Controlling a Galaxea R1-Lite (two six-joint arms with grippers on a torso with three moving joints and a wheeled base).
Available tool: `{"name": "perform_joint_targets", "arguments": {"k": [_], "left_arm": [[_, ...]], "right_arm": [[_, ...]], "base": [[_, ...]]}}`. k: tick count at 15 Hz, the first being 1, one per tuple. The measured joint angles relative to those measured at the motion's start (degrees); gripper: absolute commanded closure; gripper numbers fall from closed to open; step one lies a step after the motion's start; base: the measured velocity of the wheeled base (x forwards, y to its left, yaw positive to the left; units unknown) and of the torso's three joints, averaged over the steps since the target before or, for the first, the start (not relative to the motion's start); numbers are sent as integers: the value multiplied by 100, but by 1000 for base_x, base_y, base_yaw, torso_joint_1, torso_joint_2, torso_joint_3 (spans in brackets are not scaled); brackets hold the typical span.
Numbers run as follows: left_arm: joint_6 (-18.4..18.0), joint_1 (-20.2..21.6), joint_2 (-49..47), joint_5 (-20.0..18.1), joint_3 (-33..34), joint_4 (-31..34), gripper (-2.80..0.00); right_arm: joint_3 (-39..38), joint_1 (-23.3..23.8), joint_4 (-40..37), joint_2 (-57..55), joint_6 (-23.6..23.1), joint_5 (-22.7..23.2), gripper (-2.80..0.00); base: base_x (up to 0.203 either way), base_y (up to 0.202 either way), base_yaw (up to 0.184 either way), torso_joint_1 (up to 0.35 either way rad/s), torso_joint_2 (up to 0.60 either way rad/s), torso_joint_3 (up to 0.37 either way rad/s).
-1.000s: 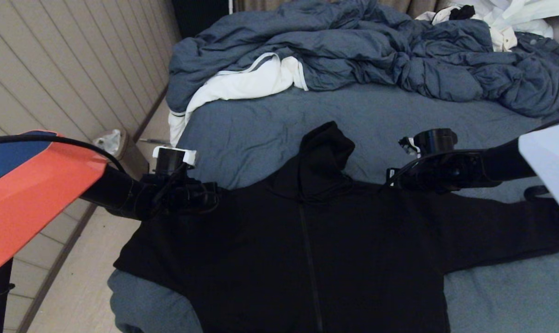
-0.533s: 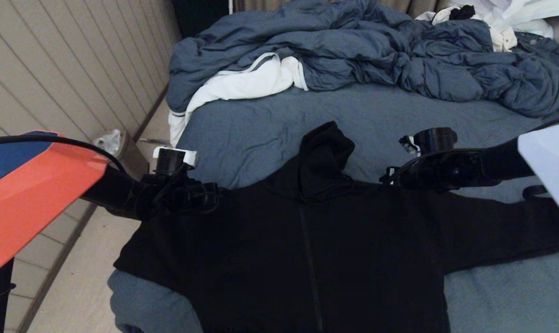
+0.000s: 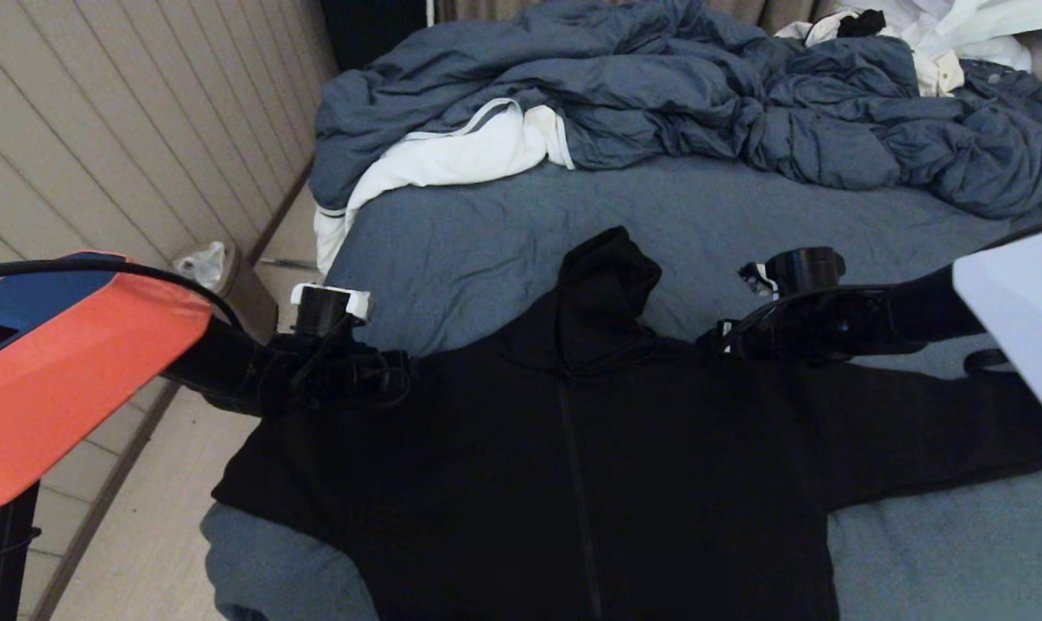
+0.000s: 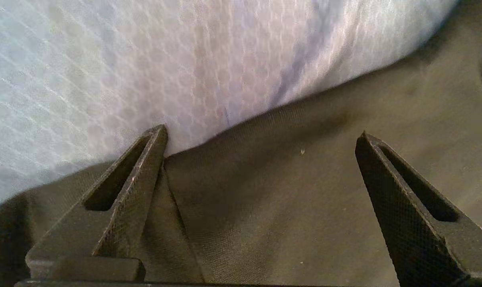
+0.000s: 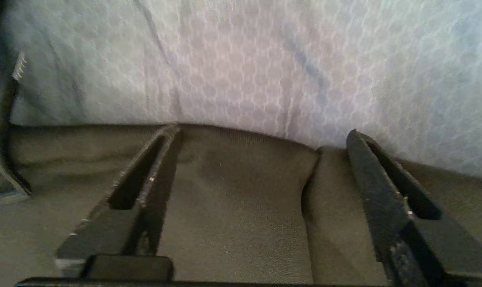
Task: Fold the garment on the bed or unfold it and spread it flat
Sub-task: Unfold the black sweatshirt
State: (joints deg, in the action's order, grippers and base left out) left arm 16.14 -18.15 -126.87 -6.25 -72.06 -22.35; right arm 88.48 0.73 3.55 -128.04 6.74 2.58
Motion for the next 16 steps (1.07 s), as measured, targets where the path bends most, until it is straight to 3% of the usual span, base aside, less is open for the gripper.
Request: {"name": "perform_joint_targets", "arguments": {"k": [16], "left_arm": [[-24,-50,24,-33,216,-15,-280]], "right_arm": [[-229,-80,13,45,-55,20,-280]], "base": [[0,0,0,0,0,0]]}}
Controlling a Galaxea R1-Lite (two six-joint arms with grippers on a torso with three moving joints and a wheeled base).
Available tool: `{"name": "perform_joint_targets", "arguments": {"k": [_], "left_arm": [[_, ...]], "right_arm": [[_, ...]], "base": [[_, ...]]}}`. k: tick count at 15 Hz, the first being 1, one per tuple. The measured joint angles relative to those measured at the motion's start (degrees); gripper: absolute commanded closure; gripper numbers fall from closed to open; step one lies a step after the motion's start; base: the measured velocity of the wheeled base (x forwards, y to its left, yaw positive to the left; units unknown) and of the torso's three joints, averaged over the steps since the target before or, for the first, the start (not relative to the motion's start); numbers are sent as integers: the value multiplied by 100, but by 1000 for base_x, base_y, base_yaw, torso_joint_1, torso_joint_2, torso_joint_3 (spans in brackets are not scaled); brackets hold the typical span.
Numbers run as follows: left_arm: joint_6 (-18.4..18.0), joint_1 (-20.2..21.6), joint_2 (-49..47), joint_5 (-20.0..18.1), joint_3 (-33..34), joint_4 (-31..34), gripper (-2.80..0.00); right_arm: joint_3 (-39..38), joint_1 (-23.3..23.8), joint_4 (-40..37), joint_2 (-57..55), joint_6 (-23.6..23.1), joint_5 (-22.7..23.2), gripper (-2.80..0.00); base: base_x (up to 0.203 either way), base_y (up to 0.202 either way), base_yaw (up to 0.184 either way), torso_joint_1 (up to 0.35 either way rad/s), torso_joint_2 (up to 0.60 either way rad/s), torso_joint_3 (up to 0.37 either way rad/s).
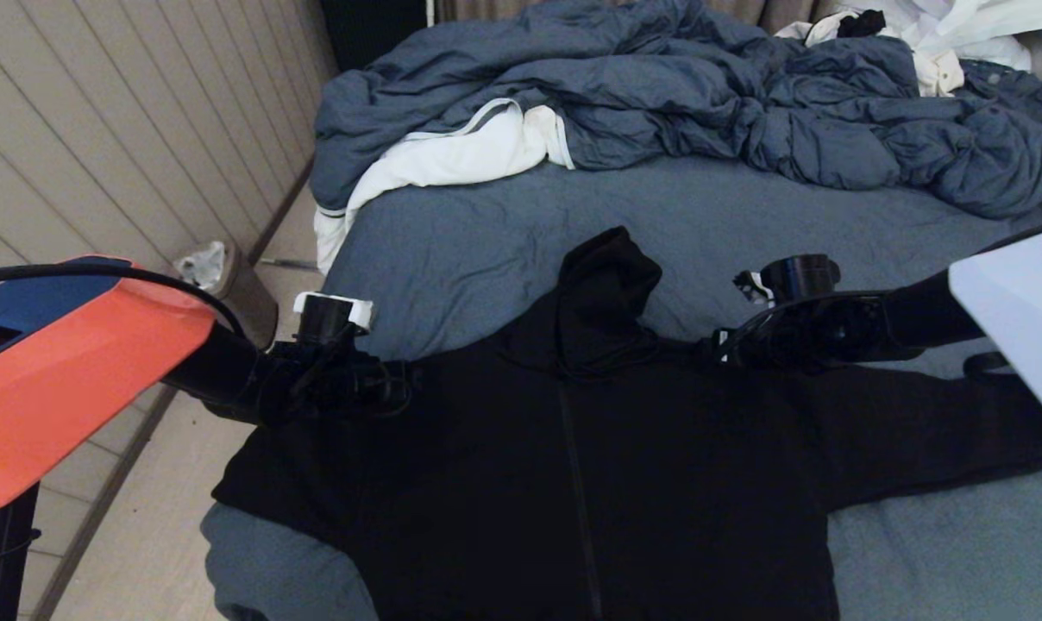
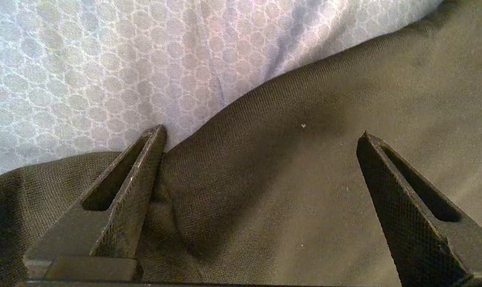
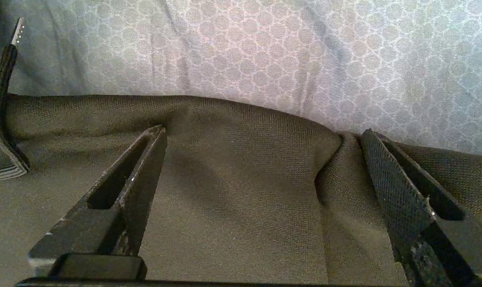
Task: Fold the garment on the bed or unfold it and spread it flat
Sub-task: Unfold the black sweatshirt
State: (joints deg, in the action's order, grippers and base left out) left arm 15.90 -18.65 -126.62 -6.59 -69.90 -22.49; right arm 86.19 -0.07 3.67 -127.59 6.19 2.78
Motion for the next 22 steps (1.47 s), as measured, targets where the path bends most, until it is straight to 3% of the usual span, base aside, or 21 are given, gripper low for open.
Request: {"name": "perform_joint_targets", "arguments": {"k": [10,16,22], "left_arm": [[-170,96,-118,59,-231,-145,-280],[-840,313,-144,342,-198,-655,-280],[-1141,372,-278,302,74,-1128,-280]], "right_arm": [[14,-9,7,-15,20,2,-280],[55,-9,7,-3,66,6,-280],[63,-9,7,-22,59,6,-280]], "base": [[0,0,0,0,0,0],[0,0,0,0,0,0],[0,0,0,0,0,0]]}}
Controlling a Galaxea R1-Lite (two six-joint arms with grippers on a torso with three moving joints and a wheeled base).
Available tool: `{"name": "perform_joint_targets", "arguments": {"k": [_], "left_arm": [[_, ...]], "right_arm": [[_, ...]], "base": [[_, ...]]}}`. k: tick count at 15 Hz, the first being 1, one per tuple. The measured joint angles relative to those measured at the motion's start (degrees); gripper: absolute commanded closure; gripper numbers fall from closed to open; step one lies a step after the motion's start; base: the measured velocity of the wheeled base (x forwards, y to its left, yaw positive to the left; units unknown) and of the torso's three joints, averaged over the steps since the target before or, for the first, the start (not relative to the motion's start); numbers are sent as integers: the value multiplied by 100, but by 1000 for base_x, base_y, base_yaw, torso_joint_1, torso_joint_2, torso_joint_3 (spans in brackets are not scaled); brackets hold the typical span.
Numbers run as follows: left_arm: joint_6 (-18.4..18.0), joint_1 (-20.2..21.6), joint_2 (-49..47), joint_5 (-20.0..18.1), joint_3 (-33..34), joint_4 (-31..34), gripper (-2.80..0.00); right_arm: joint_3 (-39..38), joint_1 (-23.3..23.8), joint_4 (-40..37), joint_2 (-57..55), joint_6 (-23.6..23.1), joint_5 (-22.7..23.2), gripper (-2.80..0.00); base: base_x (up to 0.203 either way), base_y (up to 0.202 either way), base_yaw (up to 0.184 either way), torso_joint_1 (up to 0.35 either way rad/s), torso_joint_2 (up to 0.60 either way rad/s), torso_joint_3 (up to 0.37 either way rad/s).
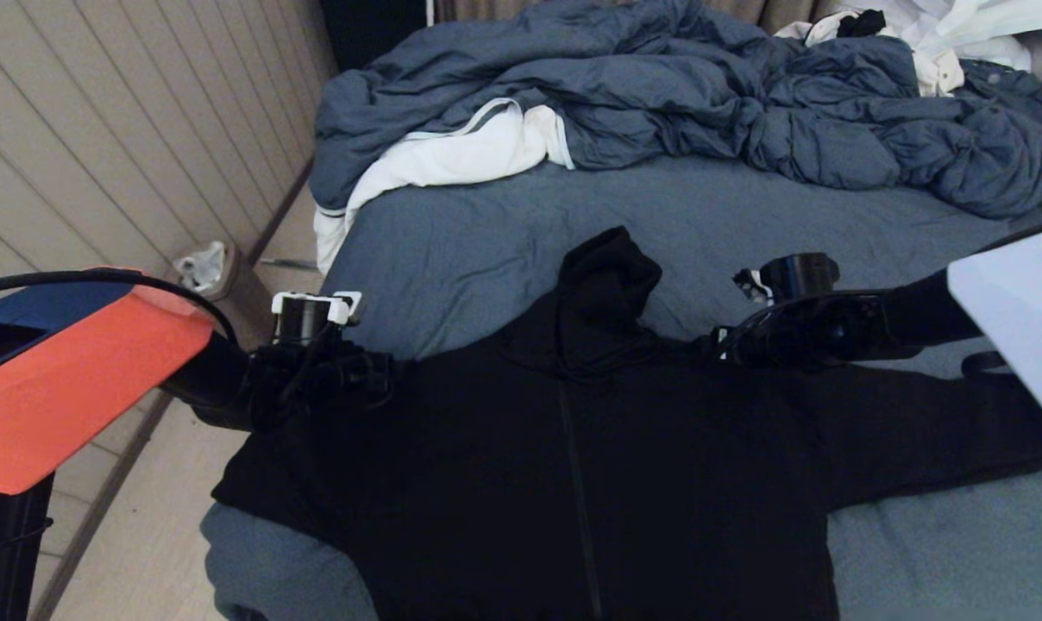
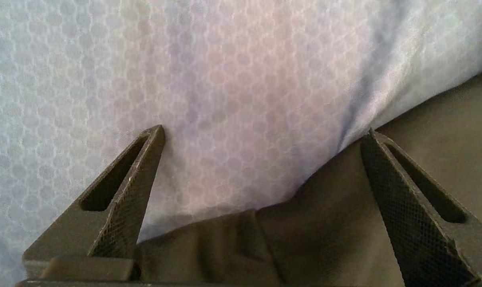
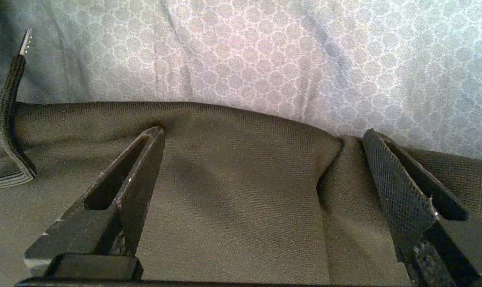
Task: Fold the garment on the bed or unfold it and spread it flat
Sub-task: Unfold the black sweatshirt
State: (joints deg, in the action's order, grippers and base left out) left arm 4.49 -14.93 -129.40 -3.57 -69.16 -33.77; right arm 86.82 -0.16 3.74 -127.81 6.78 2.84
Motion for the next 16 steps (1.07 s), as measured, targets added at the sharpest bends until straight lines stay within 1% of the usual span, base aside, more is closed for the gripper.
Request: {"name": "perform_joint_targets", "arguments": {"k": [4,10,11,12,13,14,15,16], "left_arm": [[4,-17,113,-44,189,50,-280],[57,-6,350,-54,171,-11,-280],[59,0,420,-112,220,-24,-280],[50,22,490,-279,312,-66,-280],[15,70,555,-528,442,-169,-280],[-114,147,615,-851,598,-349,-280],[-388,229,661,-1083,730,-516,-280],[-678,294,700,-1173,843,-553,-280]], "right_arm": [[-9,2,0,-17,-15,2,-280],[-4,-24,0,-33,-16,-4,-280],[6,-24,-2,-33,-8,-4,-280],[13,-25,0,-33,-6,-5,-280],[17,-24,0,-33,-9,-4,-280],[17,-24,0,-33,-12,-6,-280],[17,-24,0,-33,-13,-2,-280],[17,-24,0,-34,-13,-1,-280]], "base": [[0,0,0,0,0,0],[0,0,0,0,0,0],[0,0,0,0,0,0],[0,0,0,0,0,0],[0,0,0,0,0,0],[0,0,0,0,0,0],[0,0,0,0,0,0],[0,0,0,0,0,0]]}}
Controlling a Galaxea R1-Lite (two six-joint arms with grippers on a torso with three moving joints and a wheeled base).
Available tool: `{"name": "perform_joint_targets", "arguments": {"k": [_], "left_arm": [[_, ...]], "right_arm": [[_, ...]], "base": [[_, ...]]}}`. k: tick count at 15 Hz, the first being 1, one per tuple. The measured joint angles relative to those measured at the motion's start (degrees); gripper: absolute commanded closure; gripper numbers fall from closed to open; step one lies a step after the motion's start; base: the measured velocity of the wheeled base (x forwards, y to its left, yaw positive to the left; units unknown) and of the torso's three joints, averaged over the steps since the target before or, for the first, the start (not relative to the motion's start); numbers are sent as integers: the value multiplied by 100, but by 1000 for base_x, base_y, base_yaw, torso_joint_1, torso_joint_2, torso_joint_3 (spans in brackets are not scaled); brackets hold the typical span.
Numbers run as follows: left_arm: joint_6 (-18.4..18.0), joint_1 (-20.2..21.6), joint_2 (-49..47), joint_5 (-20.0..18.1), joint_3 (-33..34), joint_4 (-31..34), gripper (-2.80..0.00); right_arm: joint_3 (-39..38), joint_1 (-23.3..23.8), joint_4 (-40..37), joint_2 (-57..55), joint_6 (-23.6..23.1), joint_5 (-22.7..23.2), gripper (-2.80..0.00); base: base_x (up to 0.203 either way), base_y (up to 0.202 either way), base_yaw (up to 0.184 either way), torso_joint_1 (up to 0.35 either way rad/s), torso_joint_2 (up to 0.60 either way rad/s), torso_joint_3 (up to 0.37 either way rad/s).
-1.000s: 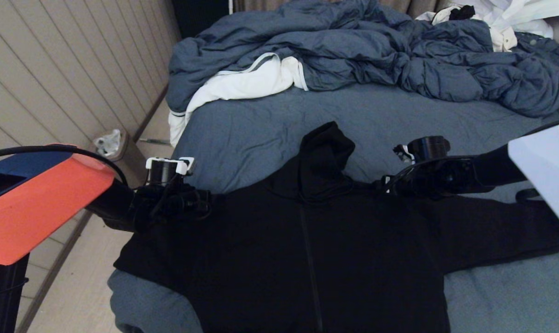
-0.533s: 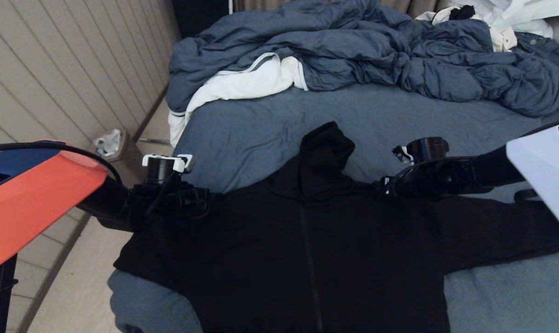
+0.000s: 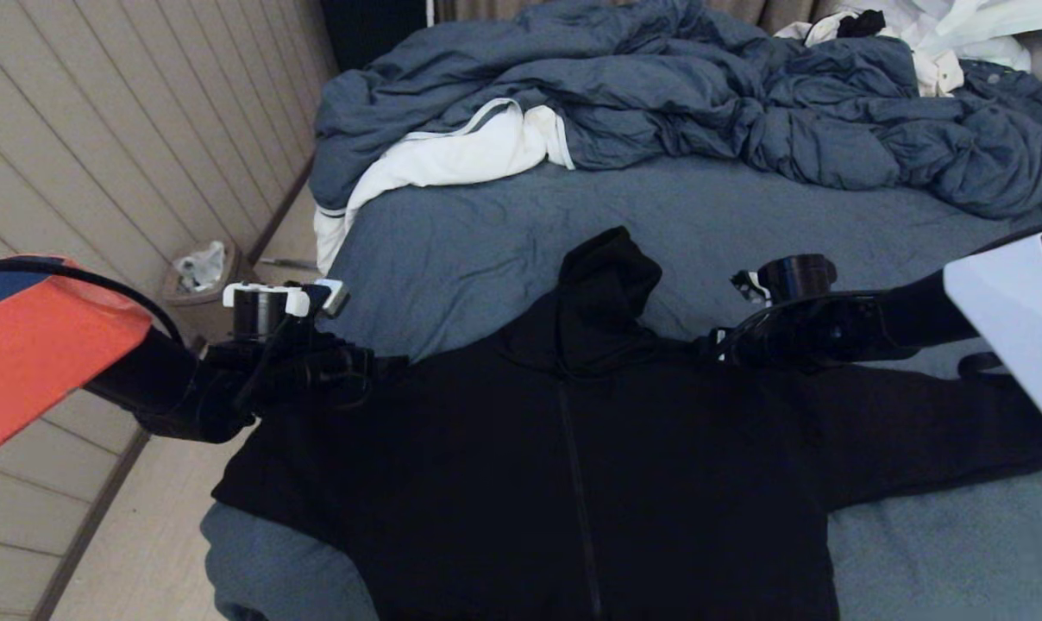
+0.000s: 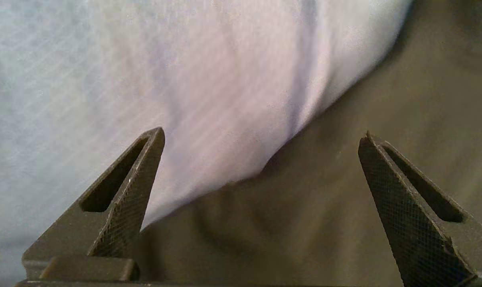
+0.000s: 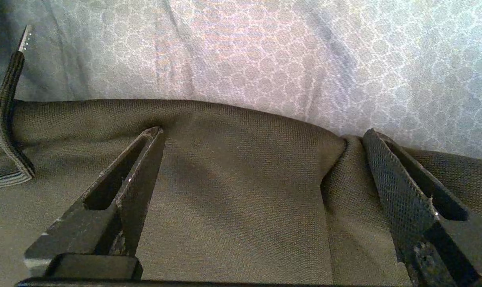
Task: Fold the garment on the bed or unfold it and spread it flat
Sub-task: Unfold the black sweatshirt
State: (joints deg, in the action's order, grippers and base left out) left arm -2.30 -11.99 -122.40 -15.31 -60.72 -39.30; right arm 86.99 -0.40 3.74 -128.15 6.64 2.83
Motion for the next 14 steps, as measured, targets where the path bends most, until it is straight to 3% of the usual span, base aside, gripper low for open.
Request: {"name": "perform_joint_targets", "arguments": {"k": [3,5,7,14], "left_arm": [[-266,62,210,-226,186,135,-280],[-420,73,350,-570,343,323,-280],[-676,73,347,-633,436,321,-280],[-706,67,64,-875,549,309,-280]], "right_arm": [[0,0,0,-13,-4,0,-280],[0,0,0,-18,-1,1,-280],[-6,2,2,-18,-6,3,-280],[-9,2,0,-27,-17,1,-280]], "base": [[0,0,0,0,0,0],[0,0,0,0,0,0],[0,0,0,0,0,0],[0,0,0,0,0,0]]}}
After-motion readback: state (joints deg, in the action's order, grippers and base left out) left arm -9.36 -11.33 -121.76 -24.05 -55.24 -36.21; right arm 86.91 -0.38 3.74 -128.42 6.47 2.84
